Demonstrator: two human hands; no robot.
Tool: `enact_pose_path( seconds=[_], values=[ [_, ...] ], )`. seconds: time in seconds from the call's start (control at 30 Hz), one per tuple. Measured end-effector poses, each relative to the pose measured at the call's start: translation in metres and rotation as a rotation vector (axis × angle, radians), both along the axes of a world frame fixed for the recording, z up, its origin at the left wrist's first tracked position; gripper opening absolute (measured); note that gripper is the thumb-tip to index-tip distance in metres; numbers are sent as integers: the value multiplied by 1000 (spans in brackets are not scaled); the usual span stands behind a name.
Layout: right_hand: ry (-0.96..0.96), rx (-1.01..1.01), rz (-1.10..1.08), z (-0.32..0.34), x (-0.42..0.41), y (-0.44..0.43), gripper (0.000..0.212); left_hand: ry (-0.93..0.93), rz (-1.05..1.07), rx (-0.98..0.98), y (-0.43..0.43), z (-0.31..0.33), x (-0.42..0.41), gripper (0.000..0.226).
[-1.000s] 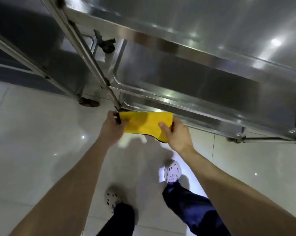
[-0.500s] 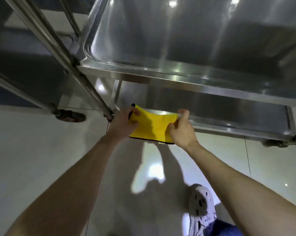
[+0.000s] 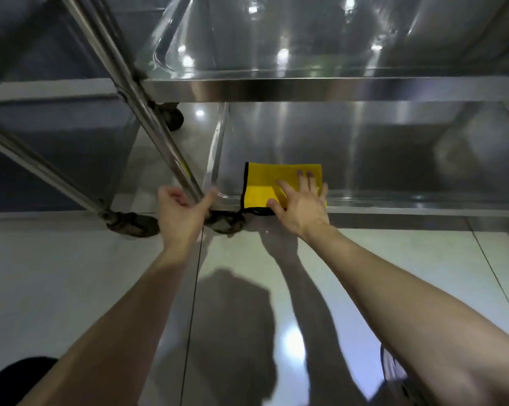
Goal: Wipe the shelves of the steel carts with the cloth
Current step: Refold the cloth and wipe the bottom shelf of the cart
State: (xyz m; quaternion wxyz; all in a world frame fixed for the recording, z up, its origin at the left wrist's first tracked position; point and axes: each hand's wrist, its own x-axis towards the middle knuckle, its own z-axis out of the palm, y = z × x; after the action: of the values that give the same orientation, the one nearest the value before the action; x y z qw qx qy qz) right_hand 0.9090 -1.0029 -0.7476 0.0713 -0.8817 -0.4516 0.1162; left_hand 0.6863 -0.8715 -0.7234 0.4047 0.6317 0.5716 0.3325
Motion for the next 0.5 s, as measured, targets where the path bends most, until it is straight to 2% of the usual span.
enact_pose_path(
  seconds=[0.1,0.3,0.4,0.5],
  values=[
    [17,-20,-23,2,-9,16,67,-105,-90,-8,31,34,2,81],
    [-21,-86,-101,-14,1,30,79,-287,-139,-147,69,63,27,41],
    [3,-138,-101,-34,8,31,86,-368,-64,-109,73,52,37,26],
    [-25,-131,-90,-49,23,39,90,-416,59,-18,71,45,49,23]
  ],
)
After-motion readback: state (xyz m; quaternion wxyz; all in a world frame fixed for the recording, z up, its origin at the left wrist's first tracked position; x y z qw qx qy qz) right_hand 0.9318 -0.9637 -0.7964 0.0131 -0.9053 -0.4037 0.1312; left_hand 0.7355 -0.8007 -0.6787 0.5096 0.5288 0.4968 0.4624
